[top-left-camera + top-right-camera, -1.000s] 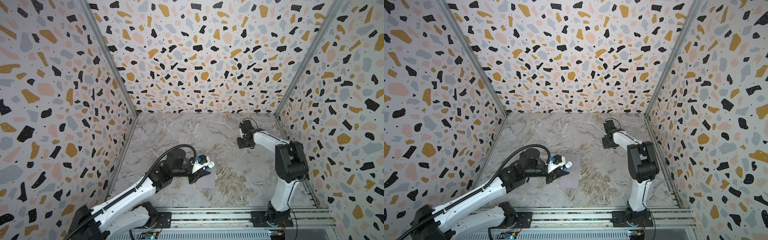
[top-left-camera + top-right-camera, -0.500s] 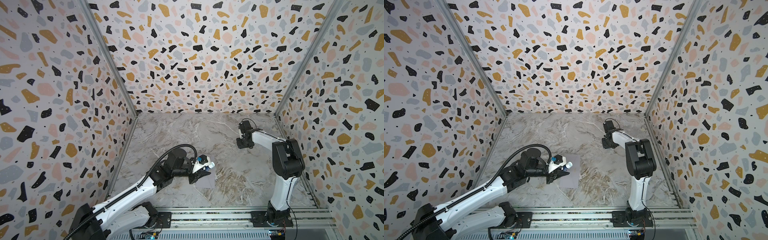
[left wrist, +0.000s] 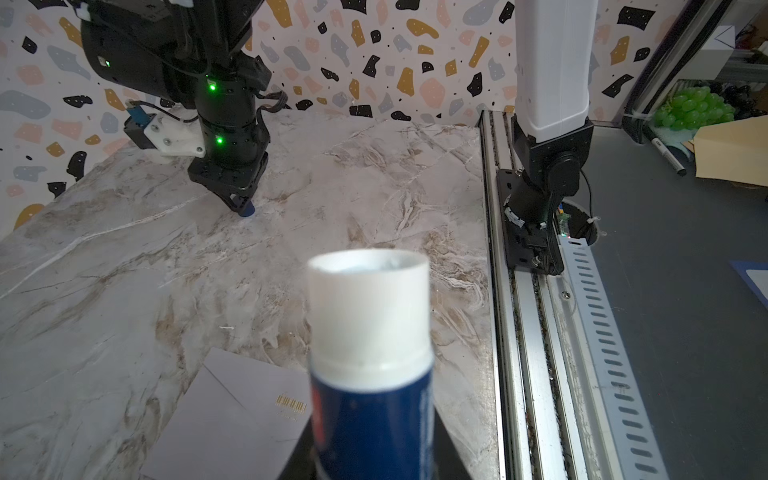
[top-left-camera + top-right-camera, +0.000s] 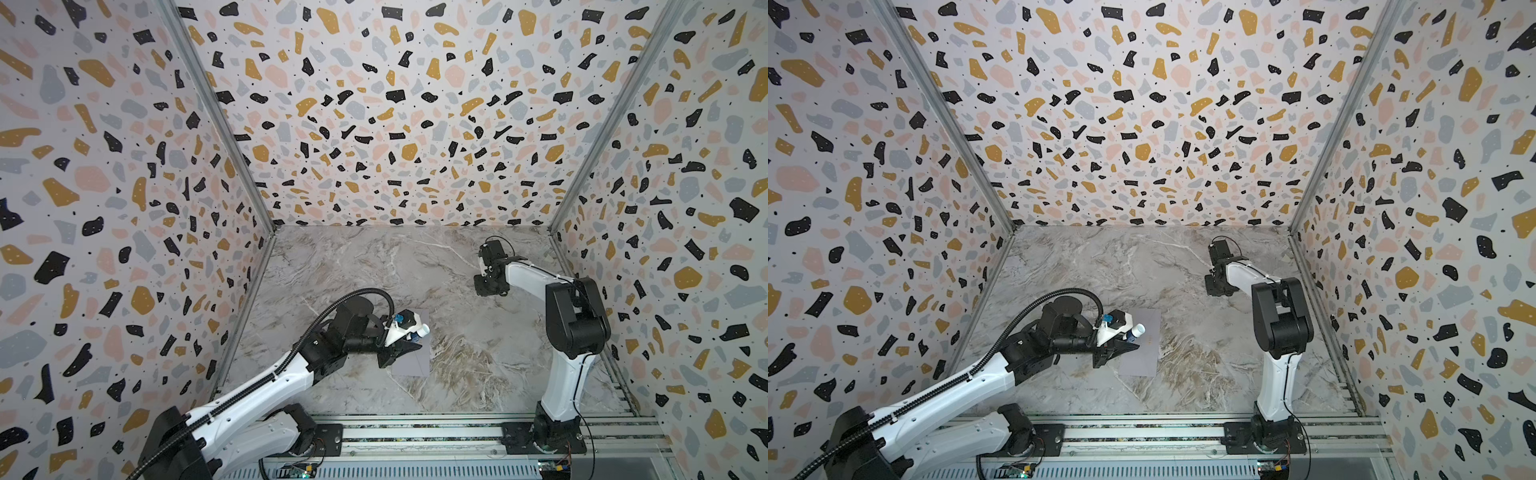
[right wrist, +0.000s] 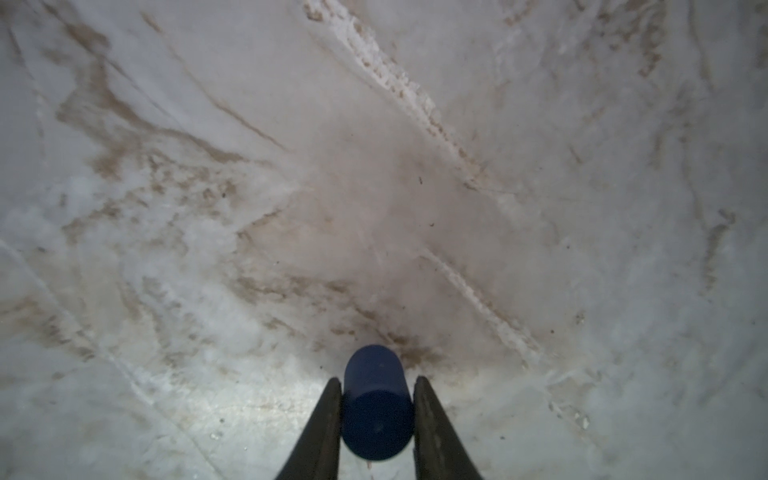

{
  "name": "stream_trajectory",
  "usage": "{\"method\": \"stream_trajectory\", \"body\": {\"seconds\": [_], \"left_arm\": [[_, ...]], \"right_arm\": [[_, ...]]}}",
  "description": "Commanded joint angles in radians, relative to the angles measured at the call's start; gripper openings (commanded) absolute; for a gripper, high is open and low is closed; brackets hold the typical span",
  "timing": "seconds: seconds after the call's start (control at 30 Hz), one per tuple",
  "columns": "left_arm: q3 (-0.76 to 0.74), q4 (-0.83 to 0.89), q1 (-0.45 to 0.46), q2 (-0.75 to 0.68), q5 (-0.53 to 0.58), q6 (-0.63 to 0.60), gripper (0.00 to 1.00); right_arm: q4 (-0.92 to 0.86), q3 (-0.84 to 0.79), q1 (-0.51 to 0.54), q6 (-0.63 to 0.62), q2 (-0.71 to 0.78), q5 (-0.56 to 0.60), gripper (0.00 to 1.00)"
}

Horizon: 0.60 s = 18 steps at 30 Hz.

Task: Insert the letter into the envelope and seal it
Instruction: 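Lower the right gripper and close it on the dark-blue cap, then lift the cap with the right gripper and carry it toward the left gripper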

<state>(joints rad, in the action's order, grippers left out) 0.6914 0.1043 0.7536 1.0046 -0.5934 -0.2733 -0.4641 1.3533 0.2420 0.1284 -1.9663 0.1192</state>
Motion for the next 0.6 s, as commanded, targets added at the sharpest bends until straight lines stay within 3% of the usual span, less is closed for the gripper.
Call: {"method": "stream_trajectory", "body": {"seconds": [0.0,0.33,0.57], "left_arm": [[0.004,-0.020,-0.004,0.000,-0.013,-0.008,0.06],[0.002,-0.018,-0.004,0.004,-0.011,-0.008,0.06],[0.002,-0.018,-0.005,0.003,-0.010,-0.008,0.06]], "right_arm": [[-0.013,0.036,-0.004,-0.003,-0.006,-0.009,0.27],[-0.024,0.039,-0.004,-0.009,0.023,-0.020,0.24],[-0.046,0.034,-0.003,0.000,0.160,-0.090,0.19]]}}
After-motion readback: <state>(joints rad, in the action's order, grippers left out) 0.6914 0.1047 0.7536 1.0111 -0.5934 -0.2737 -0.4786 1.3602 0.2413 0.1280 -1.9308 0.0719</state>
